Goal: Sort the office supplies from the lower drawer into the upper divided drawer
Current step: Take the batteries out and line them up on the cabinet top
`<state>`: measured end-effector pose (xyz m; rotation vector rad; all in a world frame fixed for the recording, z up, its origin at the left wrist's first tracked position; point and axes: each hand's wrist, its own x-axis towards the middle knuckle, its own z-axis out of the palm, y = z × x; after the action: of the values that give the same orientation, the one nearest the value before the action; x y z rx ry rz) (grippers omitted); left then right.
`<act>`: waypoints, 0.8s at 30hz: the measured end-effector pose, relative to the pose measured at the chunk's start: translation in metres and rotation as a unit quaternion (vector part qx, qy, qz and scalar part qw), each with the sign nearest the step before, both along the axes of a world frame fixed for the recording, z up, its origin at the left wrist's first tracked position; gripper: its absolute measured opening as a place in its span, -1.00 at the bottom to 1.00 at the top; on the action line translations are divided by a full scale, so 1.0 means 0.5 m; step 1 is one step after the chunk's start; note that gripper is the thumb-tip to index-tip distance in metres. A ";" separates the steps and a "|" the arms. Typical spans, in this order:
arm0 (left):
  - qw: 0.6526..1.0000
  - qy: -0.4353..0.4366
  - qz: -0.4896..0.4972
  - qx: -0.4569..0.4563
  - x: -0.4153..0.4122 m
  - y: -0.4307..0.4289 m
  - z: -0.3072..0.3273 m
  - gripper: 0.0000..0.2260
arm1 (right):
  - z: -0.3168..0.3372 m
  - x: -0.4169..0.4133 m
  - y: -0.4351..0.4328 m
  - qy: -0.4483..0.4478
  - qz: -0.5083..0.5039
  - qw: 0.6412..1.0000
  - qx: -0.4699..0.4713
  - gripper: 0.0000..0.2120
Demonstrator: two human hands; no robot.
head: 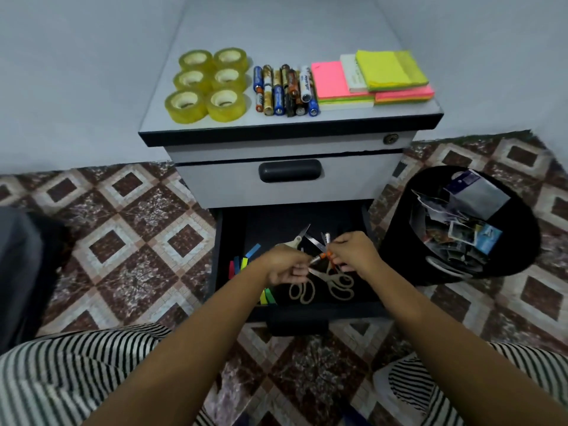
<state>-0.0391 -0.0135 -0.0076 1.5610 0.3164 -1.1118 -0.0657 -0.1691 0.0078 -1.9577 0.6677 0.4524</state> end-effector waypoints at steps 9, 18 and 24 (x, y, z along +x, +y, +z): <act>0.982 -0.043 0.098 -0.152 0.004 0.040 0.187 -0.85 | 0.202 0.000 0.015 -0.084 0.040 0.995 0.027 -0.87; 0.966 -0.139 0.102 -0.192 0.033 0.040 0.388 -0.81 | 0.390 0.028 0.035 -0.192 0.053 0.980 0.013 -0.90; 0.951 -0.262 0.108 -0.121 0.063 0.055 0.459 -0.86 | 0.479 0.075 0.036 -0.243 0.042 0.969 -0.009 -0.89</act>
<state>-0.0077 0.0140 0.2222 1.4949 -0.0134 -0.5142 -0.0284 -0.1508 0.2475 -2.0141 0.2758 0.0074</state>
